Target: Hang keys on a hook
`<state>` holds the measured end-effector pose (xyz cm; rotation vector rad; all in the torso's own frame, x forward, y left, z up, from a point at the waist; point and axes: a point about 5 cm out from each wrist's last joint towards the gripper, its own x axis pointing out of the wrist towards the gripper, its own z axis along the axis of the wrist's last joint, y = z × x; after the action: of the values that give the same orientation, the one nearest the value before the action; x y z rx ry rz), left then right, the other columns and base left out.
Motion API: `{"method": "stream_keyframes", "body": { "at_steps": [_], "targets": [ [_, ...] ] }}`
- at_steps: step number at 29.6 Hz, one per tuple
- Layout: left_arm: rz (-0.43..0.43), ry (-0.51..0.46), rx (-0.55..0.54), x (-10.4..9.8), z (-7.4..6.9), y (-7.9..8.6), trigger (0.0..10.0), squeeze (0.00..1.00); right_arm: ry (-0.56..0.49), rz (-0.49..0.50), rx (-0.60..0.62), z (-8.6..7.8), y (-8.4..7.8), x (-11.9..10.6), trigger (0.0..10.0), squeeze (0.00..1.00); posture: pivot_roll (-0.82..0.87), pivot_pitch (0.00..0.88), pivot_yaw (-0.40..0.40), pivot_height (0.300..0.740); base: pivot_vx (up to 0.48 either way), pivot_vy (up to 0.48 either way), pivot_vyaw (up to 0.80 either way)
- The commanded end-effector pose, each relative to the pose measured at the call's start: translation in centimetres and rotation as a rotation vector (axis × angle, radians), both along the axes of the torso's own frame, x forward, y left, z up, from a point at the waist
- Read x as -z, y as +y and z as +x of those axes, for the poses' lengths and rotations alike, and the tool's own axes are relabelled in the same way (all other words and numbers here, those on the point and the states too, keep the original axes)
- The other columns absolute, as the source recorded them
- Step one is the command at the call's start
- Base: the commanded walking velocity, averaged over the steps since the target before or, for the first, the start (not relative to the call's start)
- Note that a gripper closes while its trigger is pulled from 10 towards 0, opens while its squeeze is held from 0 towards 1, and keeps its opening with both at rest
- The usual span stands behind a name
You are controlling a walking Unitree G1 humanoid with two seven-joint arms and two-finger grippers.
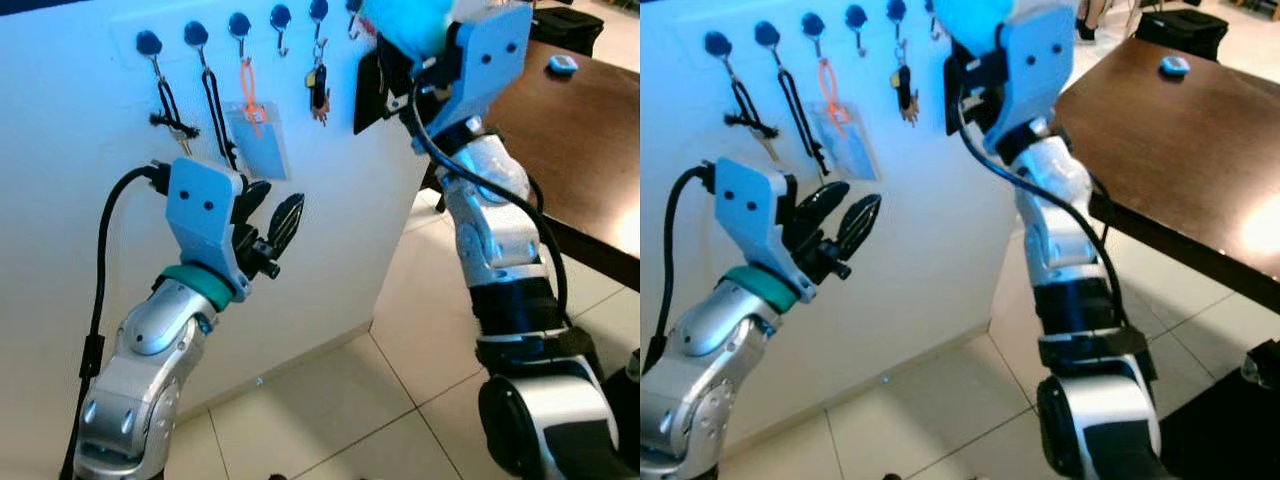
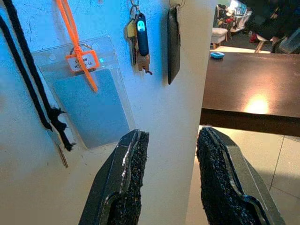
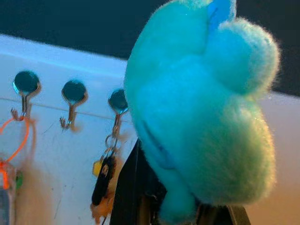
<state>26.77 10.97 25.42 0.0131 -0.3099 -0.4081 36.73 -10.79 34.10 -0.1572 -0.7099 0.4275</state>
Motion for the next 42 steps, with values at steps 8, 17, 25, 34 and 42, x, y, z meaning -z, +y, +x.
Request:
{"method": "stream_keyframes", "body": {
  "at_steps": [8, 17, 25, 34, 42],
  "targets": [
    [0.004, 0.015, -0.008, 0.3, -0.1, 0.0, 10.0, 0.0, -0.006, -0.01, -0.022, 0.5, 0.6, 0.1, 10.0, 0.0, -0.05, 0.115, 0.085, 0.74, 0.0, 0.0, 0.0],
    [0.005, 0.016, -0.008, 0.2, -0.1, 0.0, 10.0, 0.0, -0.016, -0.005, -0.015, 0.8, 0.3, -0.2, 10.0, 0.0, -0.05, 0.115, 0.087, 0.74, 0.0, 0.0, 0.0],
    [0.002, 0.013, -0.009, 0.2, -0.1, -0.1, 10.0, 0.0, -0.029, -0.009, -0.029, 1.1, 0.5, -0.4, 10.0, 0.0, -0.04, 0.11, 0.083, 0.74, 0.0, 0.0, 0.0],
    [0.002, 0.011, -0.013, 0.1, 0.0, -0.1, 10.0, 0.0, -0.05, -0.007, -0.046, 1.0, 0.7, -0.9, 10.0, 0.0, -0.04, 0.109, 0.083, 0.74, 0.0, 0.0, 0.0],
    [0.003, 0.012, -0.013, 0.2, 0.0, -0.1, 10.0, 0.0, -0.056, -0.005, -0.041, 1.1, 0.3, -0.8, 10.0, 0.0, -0.04, 0.102, 0.083, 0.74, 0.0, 0.0, 0.0]
  ]
}}
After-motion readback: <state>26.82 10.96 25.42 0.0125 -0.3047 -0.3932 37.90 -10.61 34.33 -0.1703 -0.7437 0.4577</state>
